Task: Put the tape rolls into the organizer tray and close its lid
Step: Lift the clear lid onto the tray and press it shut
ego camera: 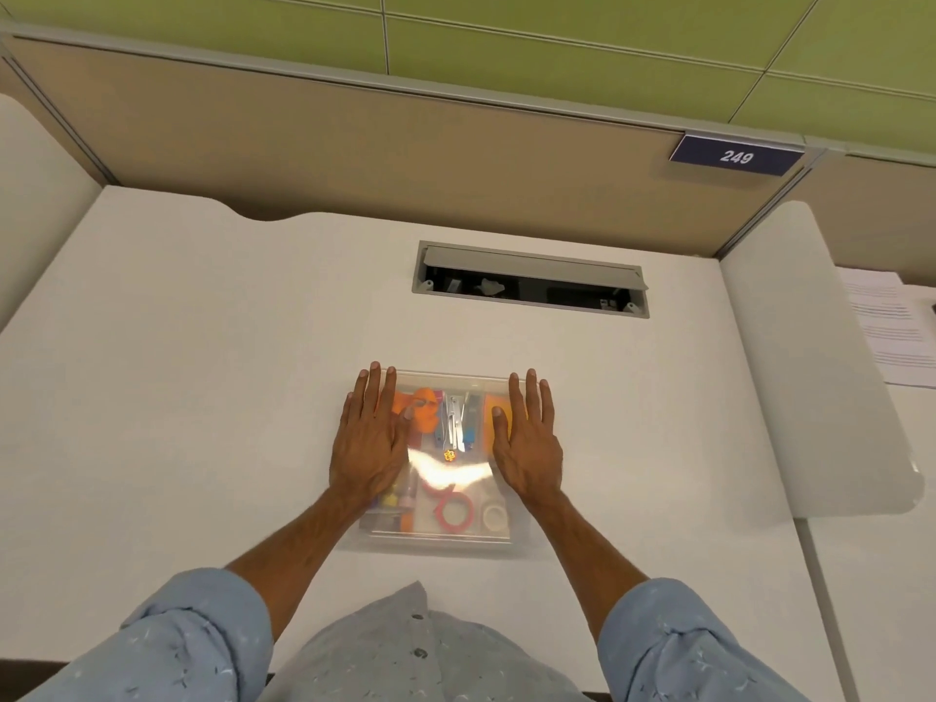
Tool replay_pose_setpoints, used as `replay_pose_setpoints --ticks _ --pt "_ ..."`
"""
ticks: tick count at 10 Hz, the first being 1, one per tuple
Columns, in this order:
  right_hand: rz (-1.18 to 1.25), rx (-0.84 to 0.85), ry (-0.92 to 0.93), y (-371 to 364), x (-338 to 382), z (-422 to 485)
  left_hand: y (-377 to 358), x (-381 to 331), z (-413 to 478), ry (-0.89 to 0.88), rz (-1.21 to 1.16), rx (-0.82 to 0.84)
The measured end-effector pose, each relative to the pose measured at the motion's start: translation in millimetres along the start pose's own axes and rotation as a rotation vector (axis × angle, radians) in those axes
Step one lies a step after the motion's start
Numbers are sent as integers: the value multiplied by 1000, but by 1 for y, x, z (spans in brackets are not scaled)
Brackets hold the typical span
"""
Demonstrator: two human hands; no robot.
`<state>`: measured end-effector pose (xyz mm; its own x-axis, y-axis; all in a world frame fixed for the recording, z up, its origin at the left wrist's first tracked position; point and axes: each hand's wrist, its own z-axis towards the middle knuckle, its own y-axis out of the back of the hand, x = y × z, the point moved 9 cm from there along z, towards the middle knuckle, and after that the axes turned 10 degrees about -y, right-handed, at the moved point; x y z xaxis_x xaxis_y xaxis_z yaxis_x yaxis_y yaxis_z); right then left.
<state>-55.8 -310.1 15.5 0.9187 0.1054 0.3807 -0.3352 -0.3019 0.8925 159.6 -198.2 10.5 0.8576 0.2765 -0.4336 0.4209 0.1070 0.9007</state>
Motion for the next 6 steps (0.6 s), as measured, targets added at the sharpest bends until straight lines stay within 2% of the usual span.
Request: replay_pose_setpoints --ticks 2,5,6 --pt "-95 19 0 -2 2 -2 -1 0 0 7 19 27" --pt "-301 -8 16 11 12 -18 17 -11 -7 3 180 112" --pt "-288 -44 32 21 15 -20 24 -24 -10 -40 162 62"
